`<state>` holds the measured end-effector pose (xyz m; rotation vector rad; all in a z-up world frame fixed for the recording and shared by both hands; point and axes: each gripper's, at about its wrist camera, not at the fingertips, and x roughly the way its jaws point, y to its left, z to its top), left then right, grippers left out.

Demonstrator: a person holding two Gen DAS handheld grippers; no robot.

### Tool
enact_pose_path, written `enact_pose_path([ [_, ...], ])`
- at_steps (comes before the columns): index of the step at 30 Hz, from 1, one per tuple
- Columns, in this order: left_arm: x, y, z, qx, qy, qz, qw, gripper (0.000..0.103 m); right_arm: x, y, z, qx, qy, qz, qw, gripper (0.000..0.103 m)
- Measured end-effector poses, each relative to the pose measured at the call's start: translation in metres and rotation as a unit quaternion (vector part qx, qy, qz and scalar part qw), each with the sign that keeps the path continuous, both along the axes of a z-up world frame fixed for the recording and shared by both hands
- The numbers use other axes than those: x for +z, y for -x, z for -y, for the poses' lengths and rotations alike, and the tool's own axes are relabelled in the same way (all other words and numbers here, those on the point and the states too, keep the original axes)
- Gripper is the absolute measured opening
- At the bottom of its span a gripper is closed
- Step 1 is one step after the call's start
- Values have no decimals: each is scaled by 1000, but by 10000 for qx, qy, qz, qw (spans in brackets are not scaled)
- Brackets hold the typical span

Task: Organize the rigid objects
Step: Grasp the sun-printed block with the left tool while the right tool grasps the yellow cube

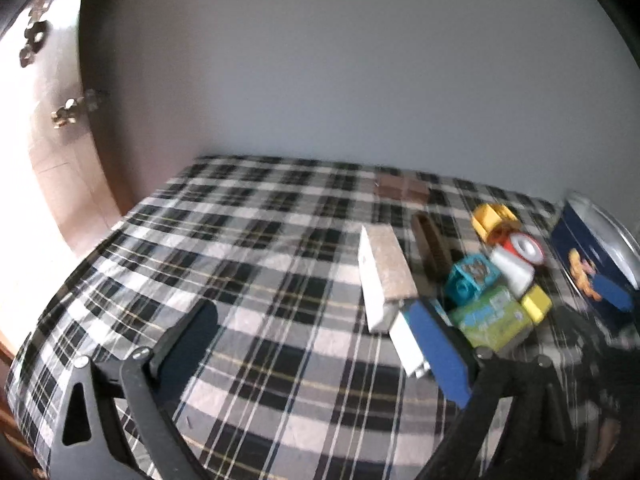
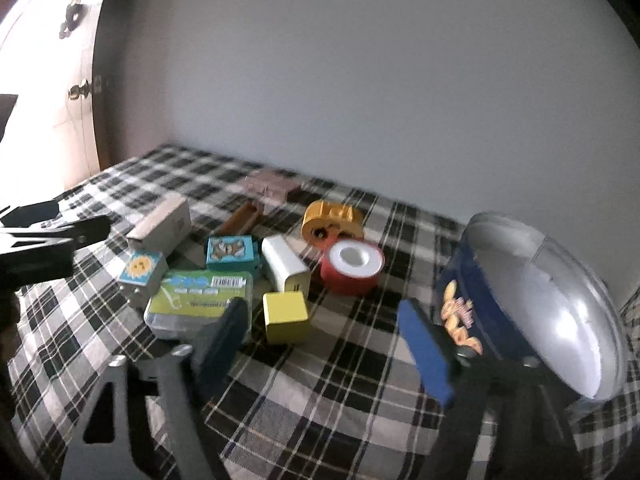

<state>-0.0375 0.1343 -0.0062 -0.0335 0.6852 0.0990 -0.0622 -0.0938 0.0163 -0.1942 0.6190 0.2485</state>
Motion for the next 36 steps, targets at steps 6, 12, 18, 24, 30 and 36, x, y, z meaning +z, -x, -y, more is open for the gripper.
enact_pose_path([
  [6,-2,12,15,-735,-112,-141,9971,98,-16,-32,-5,209,-235,-731,9968,70],
  [12,-4,16,24,-1108,-115,-245,9935,98,-31,-56,0,94,-531,-1386,9889,35],
  [18,-9,2,27,-710,366,-382,9961,97,-24,-43,10,78,-630,-1161,9912,32],
  [24,-23,-23,39,-236,639,-667,9954,82,-4,-23,16,-78,-412,-488,9979,32],
  [30,-26,-33,29,63,779,-687,9946,77,8,-18,17,-104,-433,-107,9990,32],
  [36,-37,-31,12,-60,759,-947,9926,49,11,-13,16,-4,-471,-69,9989,32],
])
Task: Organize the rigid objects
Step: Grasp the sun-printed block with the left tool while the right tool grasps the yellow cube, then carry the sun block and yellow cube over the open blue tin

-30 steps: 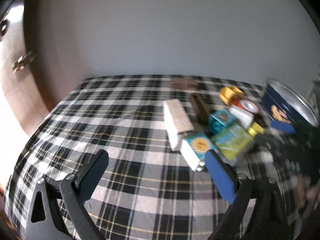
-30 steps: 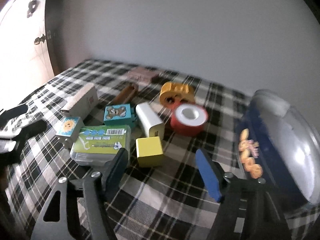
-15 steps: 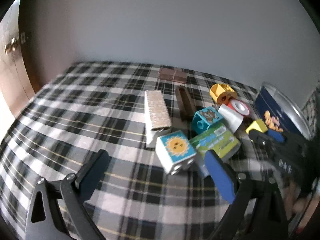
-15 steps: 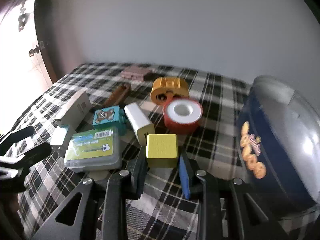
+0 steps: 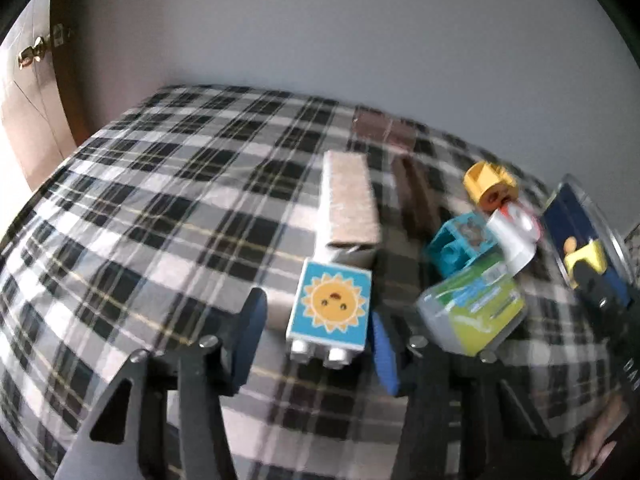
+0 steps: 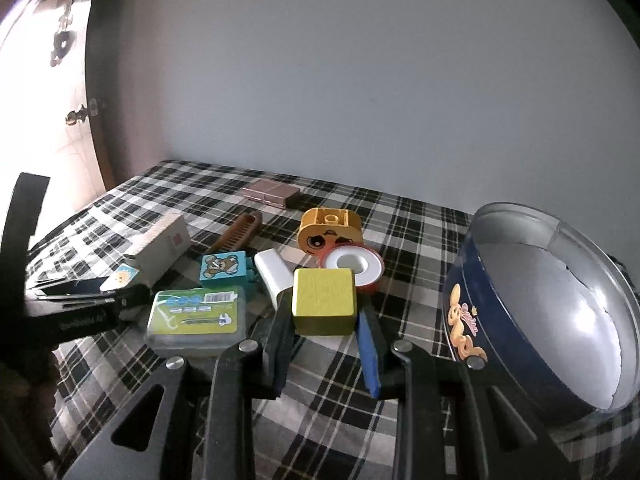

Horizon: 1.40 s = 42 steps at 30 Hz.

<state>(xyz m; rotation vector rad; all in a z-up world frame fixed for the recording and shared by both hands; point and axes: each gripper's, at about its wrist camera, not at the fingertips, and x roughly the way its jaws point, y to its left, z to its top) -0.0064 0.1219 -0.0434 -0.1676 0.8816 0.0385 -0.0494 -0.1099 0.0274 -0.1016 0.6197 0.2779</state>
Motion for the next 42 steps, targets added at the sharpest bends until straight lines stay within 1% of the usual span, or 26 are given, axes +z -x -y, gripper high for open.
enact_pose_path([
  [1,0,0,-2,25,-34,-7,10000,47,1,0,0,9,-13,7,10000,32],
  [2,-1,-1,-4,30,-52,-5,10000,43,1,0,-1,20,-20,15,10000,32],
  [3,-1,-2,-4,39,-73,-2,10000,34,1,1,-3,24,-24,19,10000,32],
  [5,-2,-3,-5,47,-69,1,10000,30,1,1,-3,37,-43,16,10000,32],
  [7,-1,-1,-4,-5,-12,17,10000,30,1,1,-1,62,-132,-1,9999,32],
  [9,-1,1,-2,-25,4,26,10000,30,2,0,2,117,-317,-44,9994,32],
  [12,0,4,-4,30,124,88,9999,30,4,-2,8,159,-642,-133,9977,32],
  [13,3,8,-6,89,208,191,9996,30,5,-2,11,170,-731,-147,9971,32],
  [16,8,14,-4,118,262,386,9988,30,10,0,18,228,-1045,-102,9942,32],
  [19,16,19,0,126,289,571,9979,30,16,6,22,211,-1151,43,9931,32],
  [25,42,25,29,-77,-90,1007,9948,30,29,16,26,117,-1032,414,9937,32],
  [28,53,26,49,-242,-268,1189,9922,30,36,20,36,15,-1122,579,9920,32],
  [35,66,22,84,-501,-366,1328,9892,30,48,24,64,-293,-1370,834,9866,32],
  [42,76,21,118,-749,-512,1500,9845,30,54,24,87,-701,-1443,1026,9817,32],
])
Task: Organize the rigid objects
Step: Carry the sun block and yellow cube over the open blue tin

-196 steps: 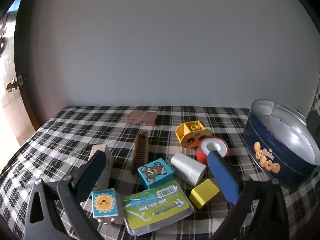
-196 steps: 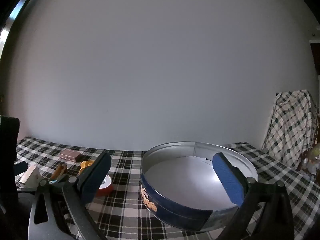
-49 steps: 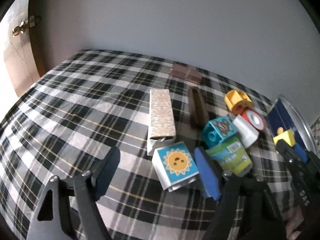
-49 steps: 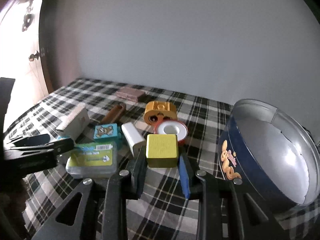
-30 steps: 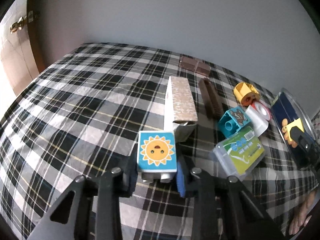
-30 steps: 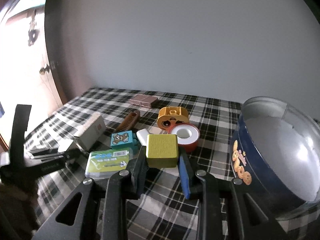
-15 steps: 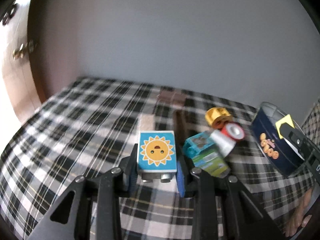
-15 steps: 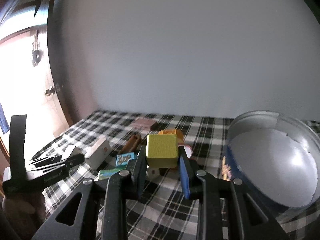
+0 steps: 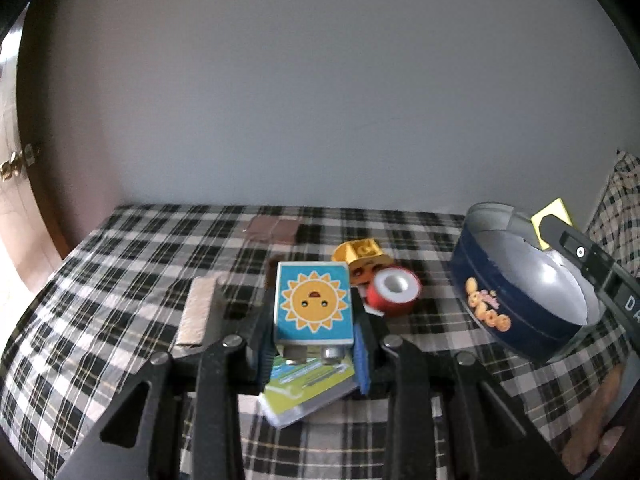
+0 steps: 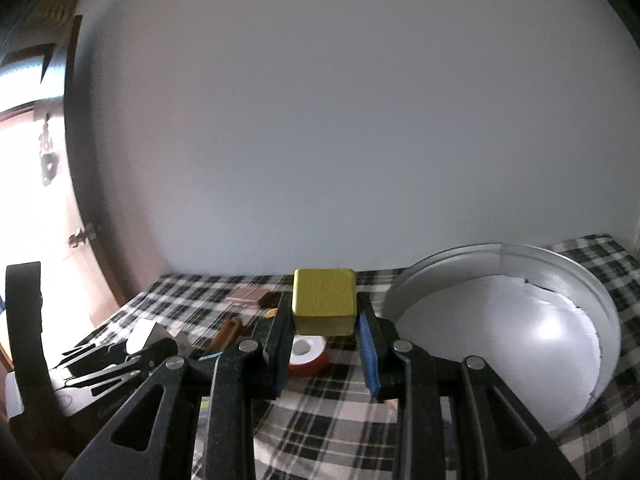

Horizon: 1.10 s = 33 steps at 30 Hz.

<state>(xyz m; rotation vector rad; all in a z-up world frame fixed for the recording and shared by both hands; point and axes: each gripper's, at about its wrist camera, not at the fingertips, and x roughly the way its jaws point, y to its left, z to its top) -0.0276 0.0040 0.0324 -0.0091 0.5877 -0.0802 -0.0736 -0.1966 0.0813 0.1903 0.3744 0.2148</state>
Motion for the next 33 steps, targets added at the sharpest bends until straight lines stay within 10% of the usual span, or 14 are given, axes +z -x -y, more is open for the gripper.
enact_pose_path([
  [33,11,-25,131,-976,66,90,9952,30,-8,1,151,-1723,552,8,9835,32],
])
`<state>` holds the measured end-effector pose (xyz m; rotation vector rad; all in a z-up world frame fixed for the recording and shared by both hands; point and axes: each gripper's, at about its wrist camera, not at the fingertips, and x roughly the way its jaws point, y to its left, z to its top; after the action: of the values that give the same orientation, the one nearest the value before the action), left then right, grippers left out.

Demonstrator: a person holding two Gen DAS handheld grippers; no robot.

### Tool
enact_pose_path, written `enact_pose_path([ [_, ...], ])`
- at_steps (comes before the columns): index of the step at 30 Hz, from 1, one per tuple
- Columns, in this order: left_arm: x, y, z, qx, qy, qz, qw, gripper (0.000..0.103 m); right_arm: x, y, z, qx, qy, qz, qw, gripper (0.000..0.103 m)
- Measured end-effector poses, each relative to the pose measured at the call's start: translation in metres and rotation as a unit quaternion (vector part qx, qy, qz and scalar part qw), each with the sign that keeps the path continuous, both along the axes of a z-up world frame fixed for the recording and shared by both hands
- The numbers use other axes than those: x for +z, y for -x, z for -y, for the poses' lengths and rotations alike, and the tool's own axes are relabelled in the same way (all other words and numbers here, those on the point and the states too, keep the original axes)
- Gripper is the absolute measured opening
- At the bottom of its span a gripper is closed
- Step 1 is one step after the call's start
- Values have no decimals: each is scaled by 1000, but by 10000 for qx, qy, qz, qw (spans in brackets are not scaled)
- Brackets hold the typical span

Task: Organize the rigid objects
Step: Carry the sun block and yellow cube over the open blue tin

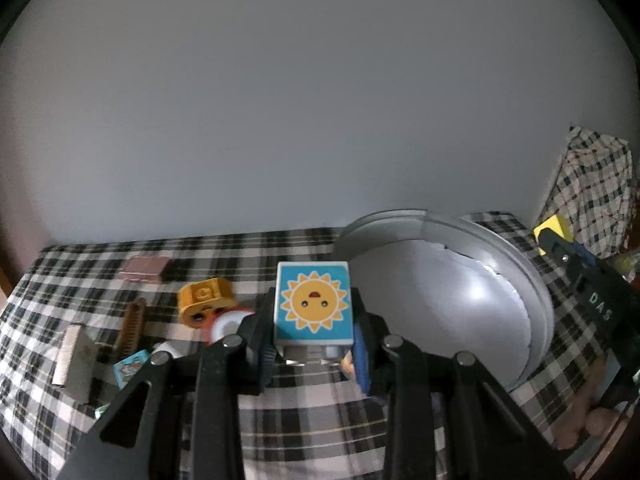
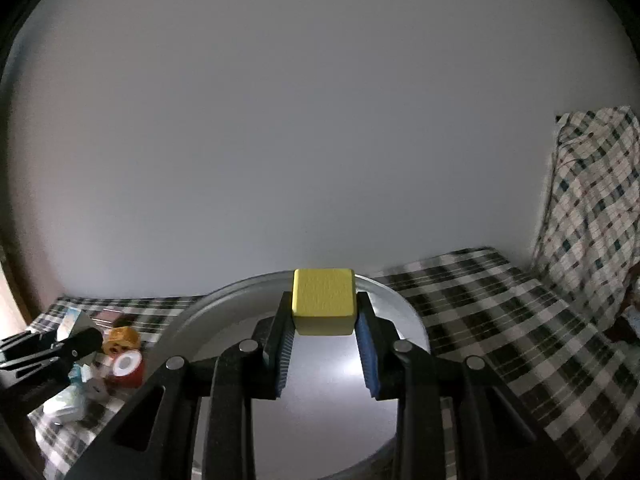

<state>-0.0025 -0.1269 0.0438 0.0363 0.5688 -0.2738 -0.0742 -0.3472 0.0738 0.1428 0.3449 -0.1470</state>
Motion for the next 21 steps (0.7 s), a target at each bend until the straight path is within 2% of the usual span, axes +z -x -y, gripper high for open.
enact_pose_path([
  [6,2,-5,30,-208,27,26,9998,30,-2,-3,18,-245,82,-61,9996,32],
  [10,-3,-11,50,-323,-16,-18,9995,30,-4,-7,21,-426,373,-137,9983,32],
  [21,-25,-29,81,-473,-124,-311,9983,30,-14,-23,22,-458,524,-463,9965,32],
])
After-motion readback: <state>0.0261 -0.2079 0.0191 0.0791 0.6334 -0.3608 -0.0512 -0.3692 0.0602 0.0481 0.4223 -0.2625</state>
